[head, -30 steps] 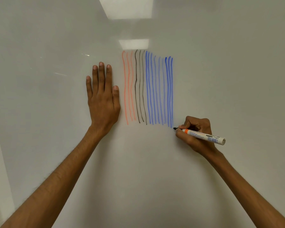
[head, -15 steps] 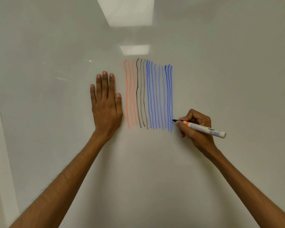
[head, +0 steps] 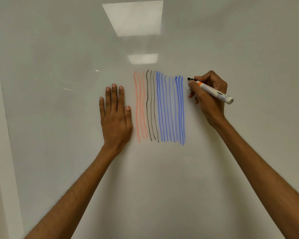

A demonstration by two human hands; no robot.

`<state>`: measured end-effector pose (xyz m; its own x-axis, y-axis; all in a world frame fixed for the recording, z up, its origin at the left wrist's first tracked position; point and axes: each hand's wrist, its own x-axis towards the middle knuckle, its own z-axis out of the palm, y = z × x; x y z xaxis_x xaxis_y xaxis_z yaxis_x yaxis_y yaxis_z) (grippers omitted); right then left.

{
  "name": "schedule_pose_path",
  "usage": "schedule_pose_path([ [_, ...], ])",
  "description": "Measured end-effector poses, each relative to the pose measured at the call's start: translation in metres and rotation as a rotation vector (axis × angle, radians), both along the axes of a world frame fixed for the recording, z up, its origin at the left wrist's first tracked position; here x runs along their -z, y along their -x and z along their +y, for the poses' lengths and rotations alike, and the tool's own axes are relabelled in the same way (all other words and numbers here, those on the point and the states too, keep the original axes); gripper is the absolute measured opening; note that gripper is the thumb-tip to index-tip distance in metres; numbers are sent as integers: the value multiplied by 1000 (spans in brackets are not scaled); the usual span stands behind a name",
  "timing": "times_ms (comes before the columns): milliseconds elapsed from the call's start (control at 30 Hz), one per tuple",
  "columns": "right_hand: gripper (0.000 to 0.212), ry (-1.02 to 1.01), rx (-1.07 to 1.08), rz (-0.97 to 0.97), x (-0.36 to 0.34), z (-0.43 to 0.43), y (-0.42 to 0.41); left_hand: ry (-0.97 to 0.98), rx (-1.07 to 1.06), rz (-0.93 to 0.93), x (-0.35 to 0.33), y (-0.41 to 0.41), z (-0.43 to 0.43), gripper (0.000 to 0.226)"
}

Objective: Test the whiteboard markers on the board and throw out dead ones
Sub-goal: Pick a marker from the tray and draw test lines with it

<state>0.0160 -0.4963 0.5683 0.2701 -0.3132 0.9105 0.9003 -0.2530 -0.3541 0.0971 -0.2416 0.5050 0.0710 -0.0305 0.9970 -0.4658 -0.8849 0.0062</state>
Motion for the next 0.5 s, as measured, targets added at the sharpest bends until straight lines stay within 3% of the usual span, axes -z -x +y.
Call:
schedule_pose_path([
  [500,11,44,75,-7,31,-2,-1,16,29,-9,1,-1,0,58],
])
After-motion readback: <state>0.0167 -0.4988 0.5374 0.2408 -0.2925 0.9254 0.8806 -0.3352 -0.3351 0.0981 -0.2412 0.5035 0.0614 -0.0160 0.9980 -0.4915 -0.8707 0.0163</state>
